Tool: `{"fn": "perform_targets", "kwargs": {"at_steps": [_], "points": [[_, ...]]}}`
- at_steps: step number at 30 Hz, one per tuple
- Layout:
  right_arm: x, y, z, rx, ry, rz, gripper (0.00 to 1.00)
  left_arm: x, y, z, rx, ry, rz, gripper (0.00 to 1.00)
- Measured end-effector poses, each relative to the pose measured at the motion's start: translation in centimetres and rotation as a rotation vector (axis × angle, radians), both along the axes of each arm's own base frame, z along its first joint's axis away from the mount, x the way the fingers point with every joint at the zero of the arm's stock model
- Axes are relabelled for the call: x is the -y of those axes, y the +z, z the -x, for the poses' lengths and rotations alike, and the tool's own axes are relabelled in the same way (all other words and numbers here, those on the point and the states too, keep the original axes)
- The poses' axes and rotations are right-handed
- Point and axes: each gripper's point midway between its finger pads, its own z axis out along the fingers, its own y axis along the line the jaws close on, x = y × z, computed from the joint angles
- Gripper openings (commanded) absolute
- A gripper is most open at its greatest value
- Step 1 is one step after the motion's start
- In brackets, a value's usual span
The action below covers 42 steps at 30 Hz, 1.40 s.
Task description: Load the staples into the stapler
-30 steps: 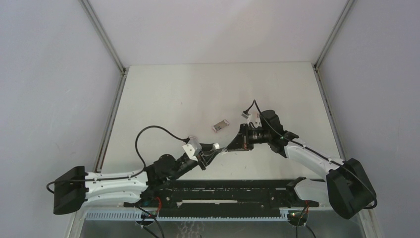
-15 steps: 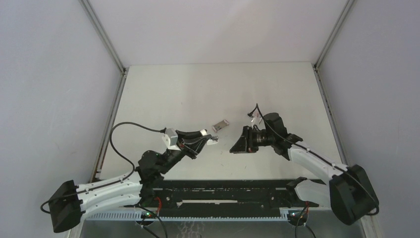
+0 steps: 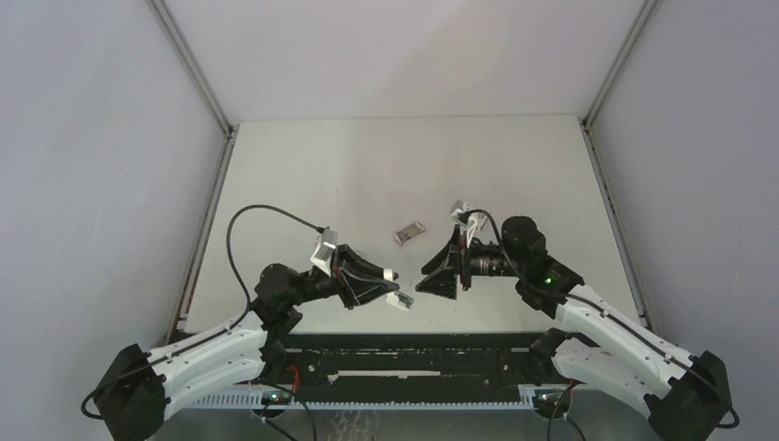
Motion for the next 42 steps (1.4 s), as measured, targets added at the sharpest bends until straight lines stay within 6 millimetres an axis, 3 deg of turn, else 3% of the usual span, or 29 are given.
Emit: {"fn": "perform_targets", "kwargs": {"at_steps": [9,18,29,33,34,35,37,40,42], "points": [[-3.5,2.2,2.8,0.134,0.162,-0.015,0.63,0.3,1.3,2.0,-0.044,-0.129,0.042,0.0],[-5.2,1.1,3.9,0.144,0.198,0.011,0.61,0.1,2.1,2.1,-0.039,-0.126,0.072,0.0],[-6.4,1.3,4.7,0.168,0.205,-0.002,0.46,-0.1,2.6,2.0,-0.039,-0.112,0.089,0.0],[-6.7,1.6,4.7,0.177,0.203,-0.016,0.23,-0.1,2.6,2.0,-0.038,-0.112,0.09,0.0],[-6.8,1.6,4.7,0.179,0.204,-0.019,0.16,-0.1,2.6,2.0,-0.038,-0.112,0.09,0.06],[-6.8,1.6,4.7,0.178,0.204,-0.019,0.11,-0.1,2.7,2.0,-0.042,-0.113,0.092,0.21],[-6.9,1.6,4.5,0.186,0.195,-0.019,0.03,-0.2,2.7,1.8,-0.053,-0.104,0.095,0.6],[-7.0,1.4,3.9,0.185,0.16,-0.006,0.0,-0.7,2.9,0.6,-0.058,-0.042,0.101,0.9],[-7.0,0.7,3.1,0.178,0.116,0.027,0.0,-1.7,3.1,-1.1,-0.076,0.06,0.108,1.0]]}}
